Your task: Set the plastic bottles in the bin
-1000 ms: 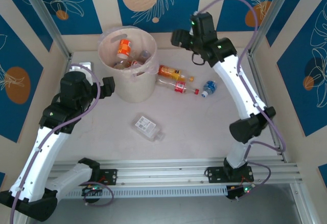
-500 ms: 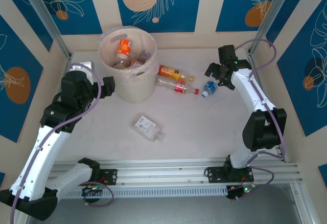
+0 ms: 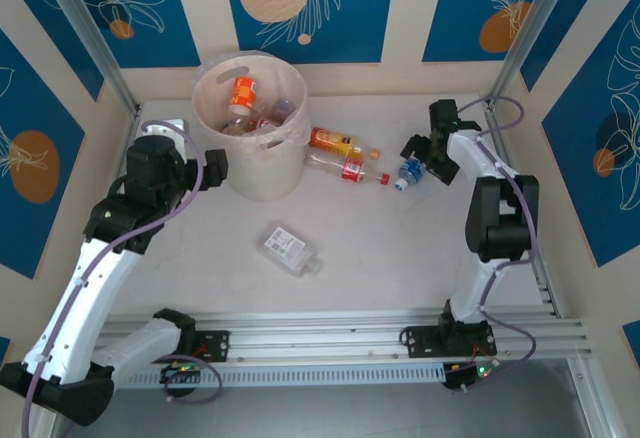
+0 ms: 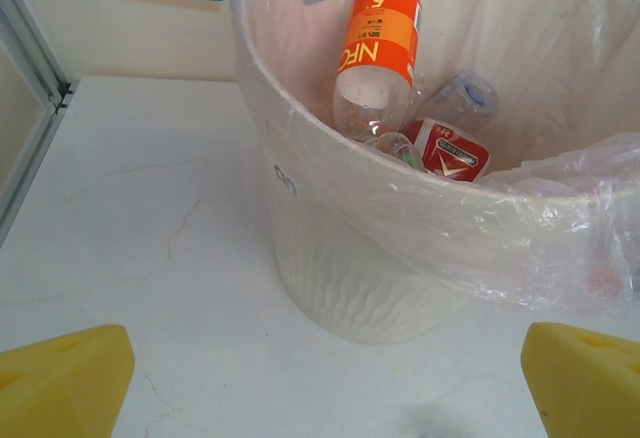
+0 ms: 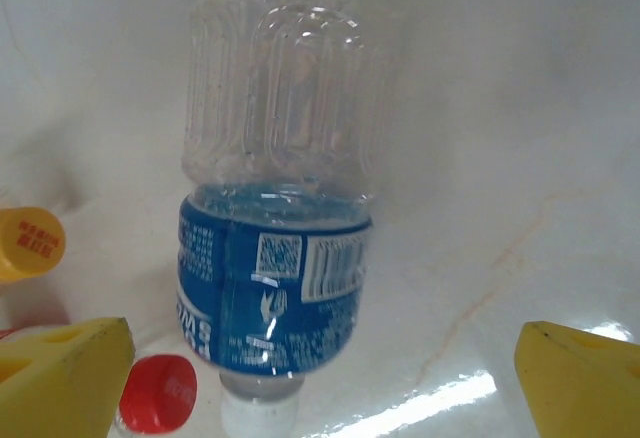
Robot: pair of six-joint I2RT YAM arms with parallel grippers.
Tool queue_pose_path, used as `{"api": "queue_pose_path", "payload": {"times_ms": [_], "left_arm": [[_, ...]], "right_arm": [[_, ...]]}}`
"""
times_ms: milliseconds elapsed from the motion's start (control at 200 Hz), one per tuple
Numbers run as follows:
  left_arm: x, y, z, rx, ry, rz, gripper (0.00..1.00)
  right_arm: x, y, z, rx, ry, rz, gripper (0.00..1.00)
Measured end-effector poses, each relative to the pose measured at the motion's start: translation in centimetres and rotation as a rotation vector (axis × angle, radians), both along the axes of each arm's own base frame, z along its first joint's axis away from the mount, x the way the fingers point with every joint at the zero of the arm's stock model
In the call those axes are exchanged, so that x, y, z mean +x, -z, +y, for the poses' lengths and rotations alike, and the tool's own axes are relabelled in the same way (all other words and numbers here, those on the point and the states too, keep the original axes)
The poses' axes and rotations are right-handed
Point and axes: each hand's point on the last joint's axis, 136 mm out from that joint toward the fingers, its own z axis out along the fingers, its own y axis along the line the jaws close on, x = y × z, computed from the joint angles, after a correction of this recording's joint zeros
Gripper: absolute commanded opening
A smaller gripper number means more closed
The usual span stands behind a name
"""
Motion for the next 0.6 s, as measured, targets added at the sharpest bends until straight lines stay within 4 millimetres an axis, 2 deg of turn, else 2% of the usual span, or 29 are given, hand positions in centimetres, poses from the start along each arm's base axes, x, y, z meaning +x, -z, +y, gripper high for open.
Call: {"api": "queue_pose_path", "payload": {"times_ms": [130, 280, 600], "left_arm": [[0.0, 0.0, 0.0, 0.0, 0.0, 0.0, 1.0], [0.0, 0.0, 0.0, 0.0, 0.0, 0.0, 1.0], [0.0, 0.0, 0.0, 0.0, 0.0, 0.0, 1.0]], "right_arm": [[1.4, 1.4, 0.4, 0.019, -0.016, 0.017, 0.98], [2.7, 2.0, 0.8, 0.036, -0.028, 0.018, 0.94], [2.9, 4.3, 0.7, 0.055, -0.031, 0.061, 0.88]]}}
